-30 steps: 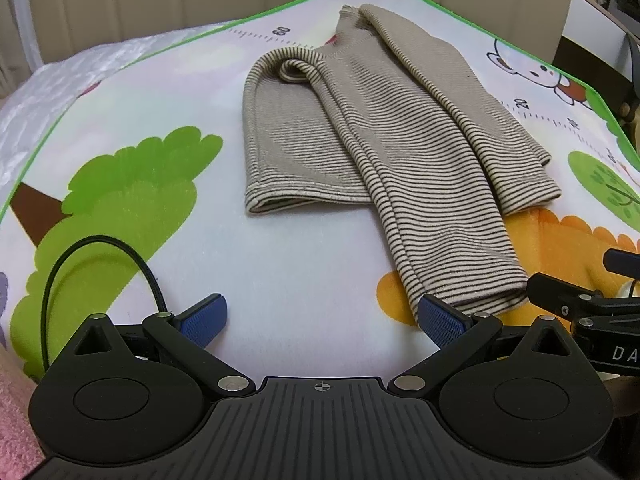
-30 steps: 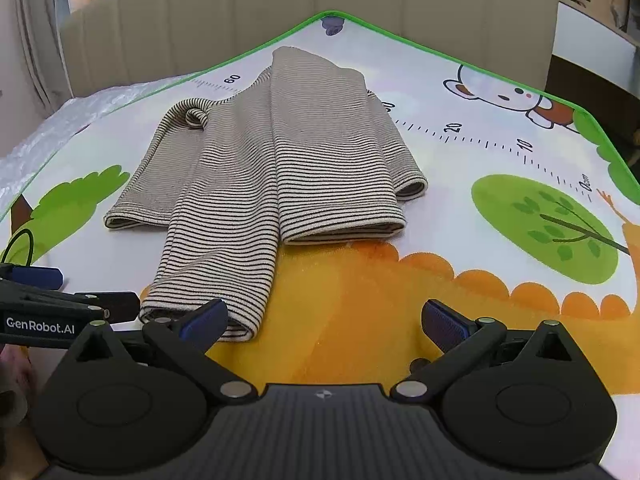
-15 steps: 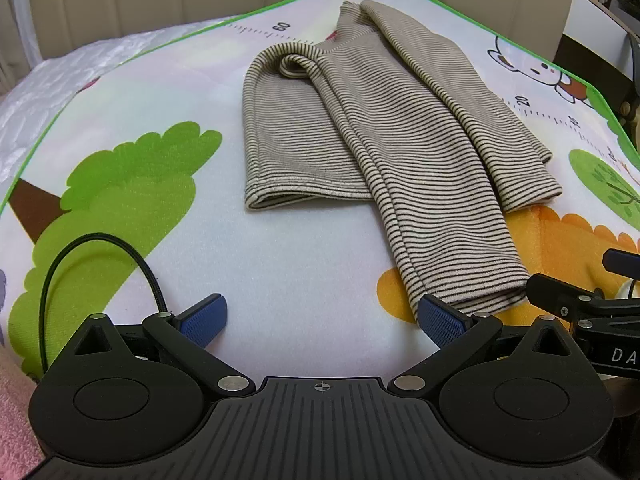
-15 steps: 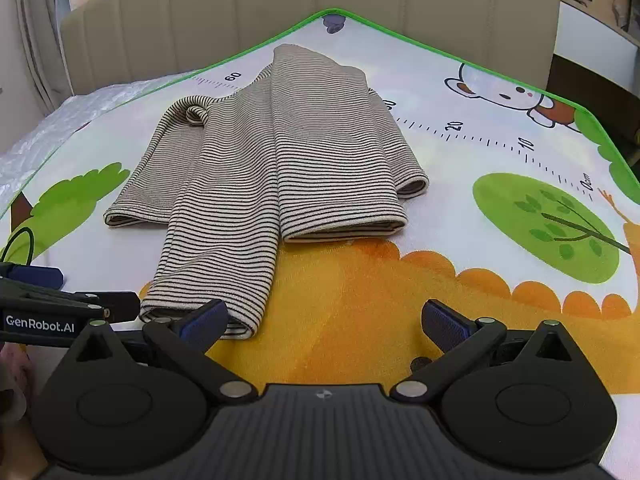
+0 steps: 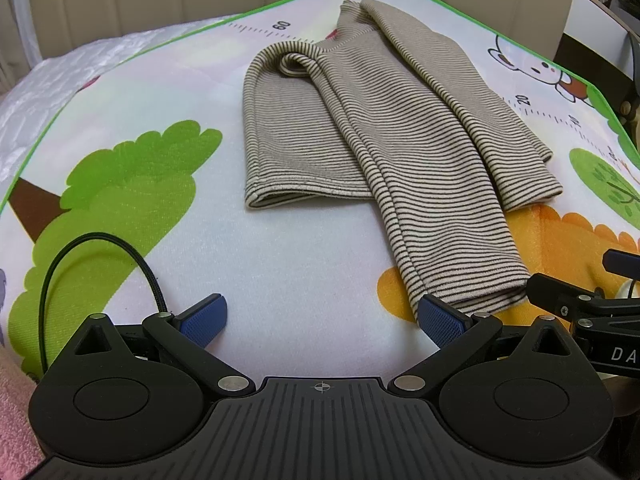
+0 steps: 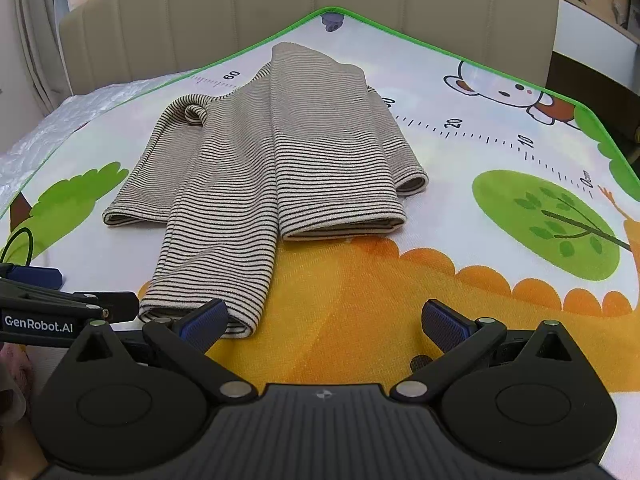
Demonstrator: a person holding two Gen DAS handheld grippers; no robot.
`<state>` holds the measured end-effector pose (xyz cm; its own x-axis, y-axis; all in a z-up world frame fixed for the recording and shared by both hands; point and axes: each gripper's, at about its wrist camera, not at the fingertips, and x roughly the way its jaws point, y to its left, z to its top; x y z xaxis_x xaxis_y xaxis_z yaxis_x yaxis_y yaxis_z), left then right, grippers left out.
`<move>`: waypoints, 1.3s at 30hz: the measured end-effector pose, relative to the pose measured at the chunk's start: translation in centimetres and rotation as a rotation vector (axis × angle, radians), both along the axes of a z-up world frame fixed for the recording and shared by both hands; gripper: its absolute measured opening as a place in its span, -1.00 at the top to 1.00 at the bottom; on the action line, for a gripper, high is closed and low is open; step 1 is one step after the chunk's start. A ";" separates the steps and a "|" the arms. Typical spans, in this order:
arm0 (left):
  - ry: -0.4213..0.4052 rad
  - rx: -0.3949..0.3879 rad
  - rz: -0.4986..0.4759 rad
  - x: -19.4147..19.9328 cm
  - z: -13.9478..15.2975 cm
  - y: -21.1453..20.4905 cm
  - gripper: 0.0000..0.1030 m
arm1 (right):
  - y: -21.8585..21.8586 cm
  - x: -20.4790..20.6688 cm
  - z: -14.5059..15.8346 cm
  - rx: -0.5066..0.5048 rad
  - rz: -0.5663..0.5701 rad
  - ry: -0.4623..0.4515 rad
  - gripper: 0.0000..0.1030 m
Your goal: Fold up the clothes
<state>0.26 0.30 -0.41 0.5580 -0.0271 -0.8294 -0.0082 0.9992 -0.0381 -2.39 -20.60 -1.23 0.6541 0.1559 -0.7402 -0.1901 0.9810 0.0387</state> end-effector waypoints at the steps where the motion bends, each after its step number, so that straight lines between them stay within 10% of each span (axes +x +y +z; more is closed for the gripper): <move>1: 0.000 0.000 0.000 0.0 0.0 0.0 -1.00 | 0.0 0.0 0.0 0.000 0.000 0.000 -1.00; 14: -0.003 -0.034 0.018 0.8 0.9 0.7 -1.00 | -0.2 0.2 0.4 0.016 0.009 -0.007 -1.00; 25: -0.295 0.090 0.200 10.1 5.6 5.0 -1.00 | -4.0 5.9 3.7 0.118 -0.129 -0.192 -1.00; 34: 0.023 -0.124 0.183 13.1 -0.5 6.2 -1.00 | -2.9 16.1 0.3 0.168 -0.122 -0.129 -1.00; 39: 0.053 -0.085 0.113 13.2 -1.4 5.4 -1.00 | -2.8 20.1 -3.1 0.235 -0.165 0.032 -1.00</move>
<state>13.46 5.69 -1.81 0.5167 -0.0376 -0.8554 -0.1250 0.9850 -0.1189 17.75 -23.40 -4.32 0.6618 0.2194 -0.7168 -0.0242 0.9620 0.2721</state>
